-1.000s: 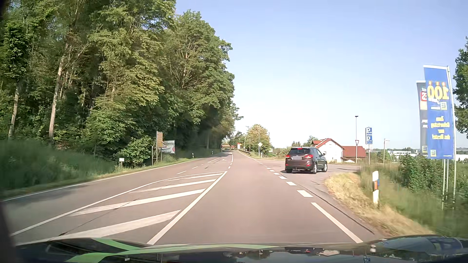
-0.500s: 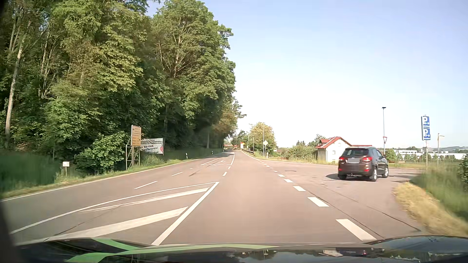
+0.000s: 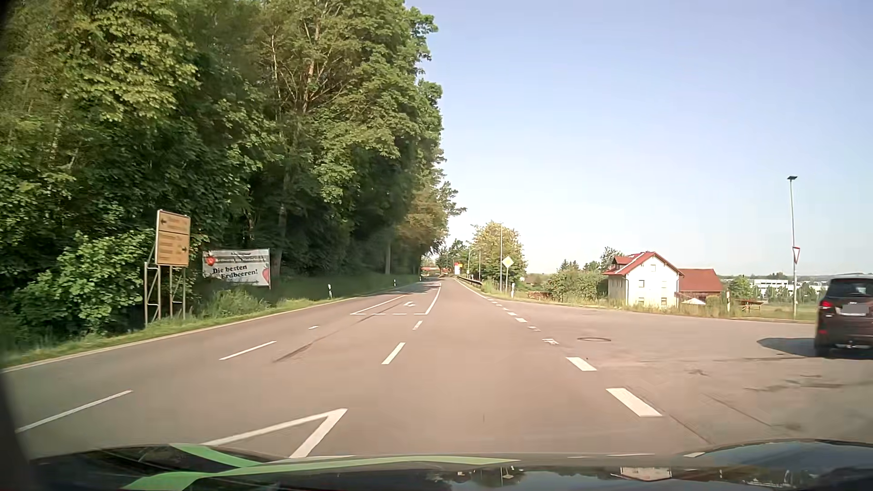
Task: Follow the waypoints while adhering to traffic rules and regulations
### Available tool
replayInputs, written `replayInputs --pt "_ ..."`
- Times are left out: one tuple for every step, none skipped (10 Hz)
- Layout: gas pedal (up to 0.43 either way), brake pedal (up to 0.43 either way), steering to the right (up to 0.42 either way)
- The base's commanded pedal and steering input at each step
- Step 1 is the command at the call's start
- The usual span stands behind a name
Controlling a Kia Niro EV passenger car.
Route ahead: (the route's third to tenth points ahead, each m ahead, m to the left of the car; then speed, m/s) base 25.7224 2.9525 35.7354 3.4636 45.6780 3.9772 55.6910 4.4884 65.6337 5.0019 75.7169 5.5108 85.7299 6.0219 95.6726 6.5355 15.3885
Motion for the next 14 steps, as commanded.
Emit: replayInputs --pt "0.150 0.000 -0.010" --pt "0.150 0.000 -0.010" --pt "0.157 0.000 -0.010" --pt "0.157 0.000 -0.010" --pt "0.157 0.000 -0.010" --pt "0.157 0.000 -0.009" --pt "0.157 0.000 -0.008" --pt "0.157 0.000 -0.008" --pt "0.157 0.000 -0.008" --pt "0.157 0.000 -0.008" --pt "0.150 0.000 -0.008" --pt "0.118 0.000 -0.008" --pt "0.110 0.000 -0.008" --pt "0.079 0.000 -0.008"
